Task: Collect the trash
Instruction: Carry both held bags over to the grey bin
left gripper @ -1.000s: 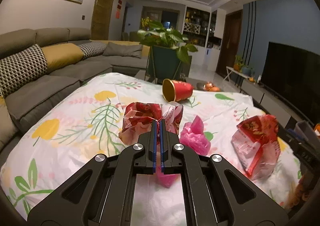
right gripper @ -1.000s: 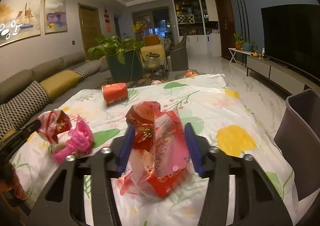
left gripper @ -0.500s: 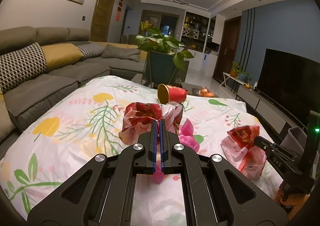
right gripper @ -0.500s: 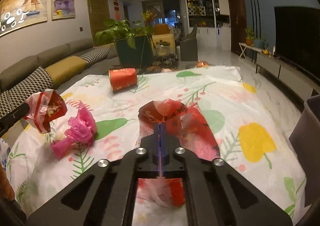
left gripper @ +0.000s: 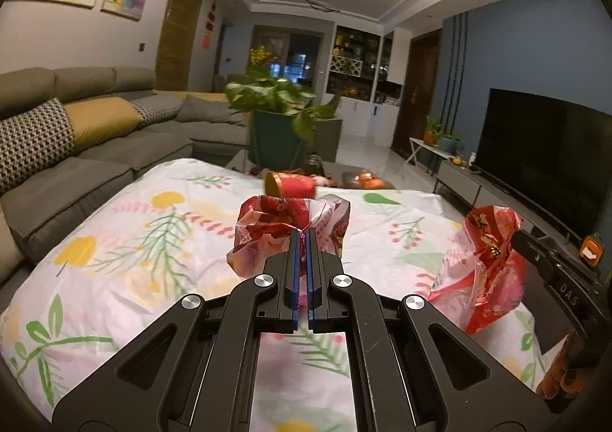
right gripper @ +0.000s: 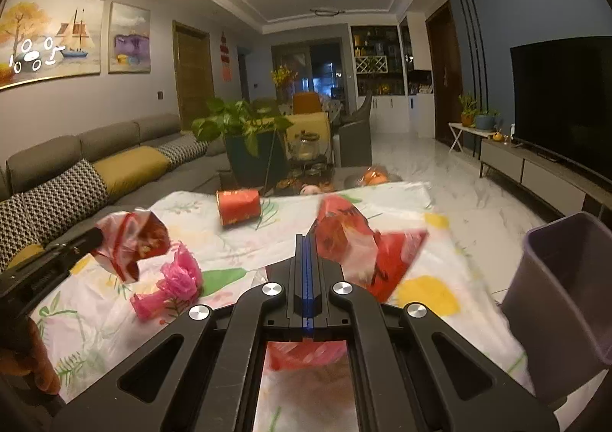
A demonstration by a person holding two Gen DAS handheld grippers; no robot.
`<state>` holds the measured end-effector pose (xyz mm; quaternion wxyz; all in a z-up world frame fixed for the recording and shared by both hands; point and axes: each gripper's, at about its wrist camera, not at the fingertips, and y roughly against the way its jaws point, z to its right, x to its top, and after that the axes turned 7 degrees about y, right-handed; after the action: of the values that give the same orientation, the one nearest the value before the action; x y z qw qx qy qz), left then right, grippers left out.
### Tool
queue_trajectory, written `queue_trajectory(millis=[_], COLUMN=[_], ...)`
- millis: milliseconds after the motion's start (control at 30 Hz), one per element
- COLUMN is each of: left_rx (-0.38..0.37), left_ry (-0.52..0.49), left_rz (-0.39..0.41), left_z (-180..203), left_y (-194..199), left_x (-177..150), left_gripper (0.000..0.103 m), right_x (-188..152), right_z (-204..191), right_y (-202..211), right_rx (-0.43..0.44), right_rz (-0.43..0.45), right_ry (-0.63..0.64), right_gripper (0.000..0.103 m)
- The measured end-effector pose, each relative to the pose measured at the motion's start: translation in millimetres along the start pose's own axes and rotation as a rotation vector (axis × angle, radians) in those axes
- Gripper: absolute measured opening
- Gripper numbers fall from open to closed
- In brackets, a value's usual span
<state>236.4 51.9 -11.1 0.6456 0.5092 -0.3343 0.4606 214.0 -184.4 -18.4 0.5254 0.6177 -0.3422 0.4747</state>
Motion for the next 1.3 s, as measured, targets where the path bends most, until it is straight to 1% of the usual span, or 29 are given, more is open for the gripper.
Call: queue_trajectory(millis=[233,433,567,667,733,833,867,1000,1167,1233,1300], left_rx=[-0.058,-0.125,-0.201,-0.27,-0.326,-0.393,-0.43,-0.509,-0.607,-0.634,-0.64], left_ry=[-0.052,-0.089,-0.12,-0.146,-0.162,-0.175,-0.18,-0.195,-0.212,-0.21,-0.217], left_rz=[0.002,-0.001,-0.006,-0.011,-0.014,-0.028,-0.038,-0.062,-0.094,-0.106,-0.113], left_z=[45,87,125,159,185,214,229,266,307,319,330], left_y=[7,6,4,3,1,-4,-6,-19,-33,-41,-47], left_x=[1,1,0,-3,-6,-10,-13,-22,-36,-41,-48], left_gripper=[0.002,0.002,0.002,0.002,0.002,0.002,0.002,0.002,0.002,0.002,0.002], right_x=[10,17,24,28,29,28,28,18,3,-1,-4], right_z=[24,51,76,98,116,147,158,199,235,243,249], right_y=[33,55,69,80,88,101,104,111,108,105,102], right_rx=[-0.03,-0.07,-0.118,-0.178,-0.23,-0.296,-0.32,-0.403,-0.458,-0.473,-0.487], right_rz=[0.041,0.066,0.075,0.084,0.09,0.095,0.096,0.076,0.033,0.026,0.023], right_ry=[-0.004,-0.003,-0.009,-0.008,-0.009,-0.035,-0.045,-0.086,-0.134,-0.142,-0.141], right_gripper=[0.0,0.0,0.0,0.0,0.0,0.0,0.0,0.0,0.0,0.0,0.0])
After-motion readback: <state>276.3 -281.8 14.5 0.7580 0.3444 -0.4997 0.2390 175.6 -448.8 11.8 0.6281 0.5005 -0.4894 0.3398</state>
